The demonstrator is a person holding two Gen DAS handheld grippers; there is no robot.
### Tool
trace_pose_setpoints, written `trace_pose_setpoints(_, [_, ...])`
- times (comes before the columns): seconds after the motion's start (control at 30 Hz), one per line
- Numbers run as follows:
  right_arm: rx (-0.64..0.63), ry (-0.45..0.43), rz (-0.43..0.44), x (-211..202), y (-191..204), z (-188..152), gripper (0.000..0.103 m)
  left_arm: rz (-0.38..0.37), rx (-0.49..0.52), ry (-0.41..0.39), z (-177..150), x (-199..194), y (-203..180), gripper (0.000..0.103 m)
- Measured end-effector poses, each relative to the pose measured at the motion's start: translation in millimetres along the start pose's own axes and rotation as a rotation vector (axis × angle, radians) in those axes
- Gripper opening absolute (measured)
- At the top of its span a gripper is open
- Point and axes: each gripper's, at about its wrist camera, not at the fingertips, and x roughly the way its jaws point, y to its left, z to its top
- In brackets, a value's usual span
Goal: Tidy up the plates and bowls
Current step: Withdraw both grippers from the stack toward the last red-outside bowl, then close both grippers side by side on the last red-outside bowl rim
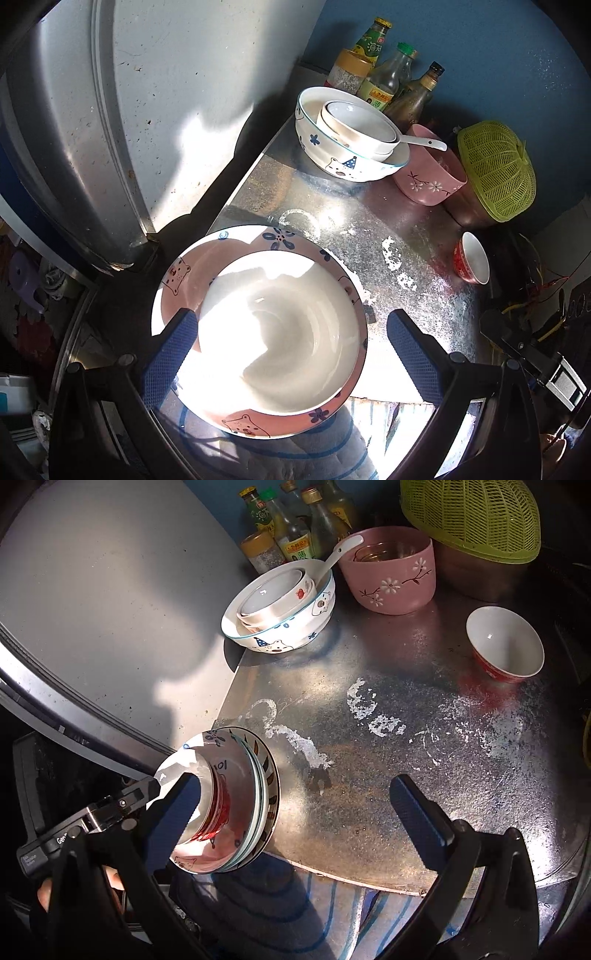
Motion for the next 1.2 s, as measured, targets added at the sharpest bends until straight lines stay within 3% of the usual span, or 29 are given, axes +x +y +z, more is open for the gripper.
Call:
trace_pose_setpoints(0.43, [0.069,-0.048,-0.074,-24,-44,-1,0.103,-0.051,0.102,0.036,8,23,-55,0.102])
trace_pose_setpoints(1.2, [0.26,-0.142,-0.194,-60,-140,8,0.103,-0.158,0.283,0.158,15,98,-164,0.102])
